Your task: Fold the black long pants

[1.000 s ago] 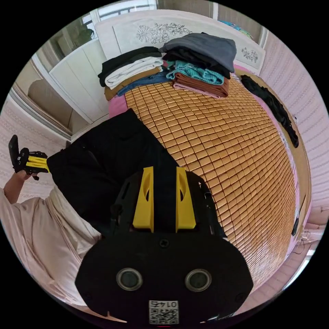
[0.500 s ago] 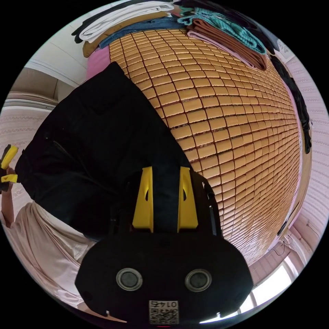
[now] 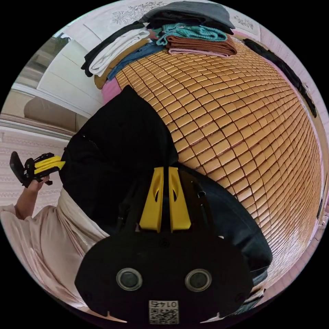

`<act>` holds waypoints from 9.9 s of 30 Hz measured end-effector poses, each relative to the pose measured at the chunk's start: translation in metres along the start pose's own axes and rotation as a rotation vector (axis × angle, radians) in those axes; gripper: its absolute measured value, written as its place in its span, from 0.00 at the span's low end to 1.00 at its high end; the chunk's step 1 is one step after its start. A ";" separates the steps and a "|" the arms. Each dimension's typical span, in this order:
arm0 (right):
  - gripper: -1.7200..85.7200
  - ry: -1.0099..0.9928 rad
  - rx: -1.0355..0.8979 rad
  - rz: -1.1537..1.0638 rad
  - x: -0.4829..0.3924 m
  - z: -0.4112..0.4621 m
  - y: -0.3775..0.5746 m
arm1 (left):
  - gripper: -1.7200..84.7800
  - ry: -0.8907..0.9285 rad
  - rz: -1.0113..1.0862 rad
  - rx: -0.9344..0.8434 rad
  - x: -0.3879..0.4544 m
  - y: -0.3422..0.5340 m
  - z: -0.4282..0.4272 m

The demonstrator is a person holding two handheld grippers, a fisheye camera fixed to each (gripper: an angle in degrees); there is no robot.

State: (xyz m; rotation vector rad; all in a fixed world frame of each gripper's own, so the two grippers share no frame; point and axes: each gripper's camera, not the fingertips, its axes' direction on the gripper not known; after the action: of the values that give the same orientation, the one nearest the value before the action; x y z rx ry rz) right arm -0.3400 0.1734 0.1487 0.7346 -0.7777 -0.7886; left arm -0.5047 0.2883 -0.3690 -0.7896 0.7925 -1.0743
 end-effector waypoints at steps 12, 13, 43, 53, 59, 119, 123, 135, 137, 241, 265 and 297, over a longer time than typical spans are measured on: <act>0.03 0.121 0.604 0.133 0.038 -0.193 0.201 | 0.01 0.142 0.292 0.290 0.097 -0.050 -0.079; 0.03 0.109 0.662 0.196 0.050 -0.211 0.227 | 0.01 0.184 0.369 0.326 0.117 -0.064 -0.086; 0.02 -0.165 0.226 0.264 0.157 -0.147 0.128 | 0.01 0.190 0.006 0.200 0.007 -0.113 0.023; 0.02 -0.086 0.346 0.087 0.142 -0.216 0.069 | 0.03 -0.137 -0.091 0.440 -0.054 -0.135 -0.033; 0.04 -0.174 0.287 0.099 0.154 -0.162 0.116 | 0.04 -0.125 -0.227 0.196 -0.110 -0.110 0.031; 0.20 0.160 0.545 0.977 0.296 -0.193 0.752 | 0.13 0.086 0.491 0.016 0.367 -0.107 0.326; 0.20 0.137 0.468 0.948 0.336 -0.204 0.731 | 0.12 0.090 0.515 0.031 0.370 -0.105 0.333; 0.05 -0.030 0.546 1.074 0.399 -0.210 0.722 | 0.01 0.072 0.524 -0.010 0.380 -0.110 0.346; 0.04 -0.067 0.591 1.045 0.392 -0.221 0.727 | 0.01 0.088 0.515 -0.006 0.378 -0.111 0.345; 0.01 0.487 0.178 0.820 0.441 -0.360 0.400 | 0.01 -0.059 0.480 0.050 0.315 -0.280 0.437; 0.01 0.526 0.121 1.000 0.460 -0.328 0.400 | 0.01 -0.384 -0.022 0.173 0.090 -0.296 0.367; 0.02 0.654 0.295 0.998 0.193 -0.223 0.638 | 0.01 -0.087 0.078 0.041 0.083 -0.075 0.201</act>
State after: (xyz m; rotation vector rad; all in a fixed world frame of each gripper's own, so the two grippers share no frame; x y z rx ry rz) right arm 0.1438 0.3948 0.6080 0.6900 -0.5495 0.4672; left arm -0.3425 0.2218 -0.2202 -0.7599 0.7198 -0.9770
